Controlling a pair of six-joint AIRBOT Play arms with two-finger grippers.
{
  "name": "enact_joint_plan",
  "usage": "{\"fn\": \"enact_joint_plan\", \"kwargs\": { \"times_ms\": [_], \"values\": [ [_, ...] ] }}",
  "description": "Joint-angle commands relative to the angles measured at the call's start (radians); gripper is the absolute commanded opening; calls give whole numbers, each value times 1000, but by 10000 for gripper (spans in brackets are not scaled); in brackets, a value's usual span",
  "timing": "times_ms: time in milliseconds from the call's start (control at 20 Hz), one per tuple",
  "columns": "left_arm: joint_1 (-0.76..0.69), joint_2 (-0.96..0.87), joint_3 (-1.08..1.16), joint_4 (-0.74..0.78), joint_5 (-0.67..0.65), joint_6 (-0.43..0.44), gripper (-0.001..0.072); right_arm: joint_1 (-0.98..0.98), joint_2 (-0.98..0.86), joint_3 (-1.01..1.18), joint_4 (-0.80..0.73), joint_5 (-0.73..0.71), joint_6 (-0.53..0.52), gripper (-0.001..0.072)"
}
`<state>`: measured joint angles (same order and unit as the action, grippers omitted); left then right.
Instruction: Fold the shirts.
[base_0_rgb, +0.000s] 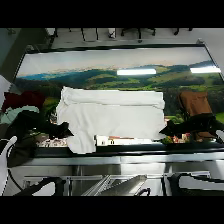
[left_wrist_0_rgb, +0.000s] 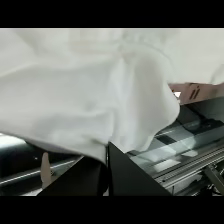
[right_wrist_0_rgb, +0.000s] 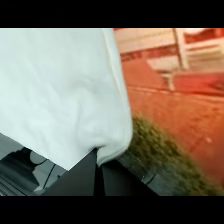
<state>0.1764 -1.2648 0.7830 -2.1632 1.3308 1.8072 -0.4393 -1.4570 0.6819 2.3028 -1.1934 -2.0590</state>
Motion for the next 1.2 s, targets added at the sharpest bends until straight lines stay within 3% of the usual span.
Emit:
{"fn": "enact_joint_plan", "kwargs": {
  "times_ms": [0,150,300,450,550,750,900,1150],
  "values": [
    [-3,129,14,52,117,-40,19,-19,48,2,-10,-31,36,19],
    [-2,251,14,193,204,-85,19,-85,183,2,-157,-33,206,19],
    [-2,372,14,227,236,-98,18,-124,310,1,-252,-48,298,19],
    [-2,441,14,225,198,-99,18,-124,343,1,-280,-63,314,19],
    [-2,429,16,223,144,-99,18,-124,341,3,-203,-37,275,19],
    [-5,252,136,125,26,-94,18,-106,314,67,101,97,151,20],
    [-36,75,298,93,-73,-94,19,-14,209,172,114,175,146,20],
    [-132,-276,603,99,-121,-94,18,82,-62,412,110,222,147,20]
  ]
}}
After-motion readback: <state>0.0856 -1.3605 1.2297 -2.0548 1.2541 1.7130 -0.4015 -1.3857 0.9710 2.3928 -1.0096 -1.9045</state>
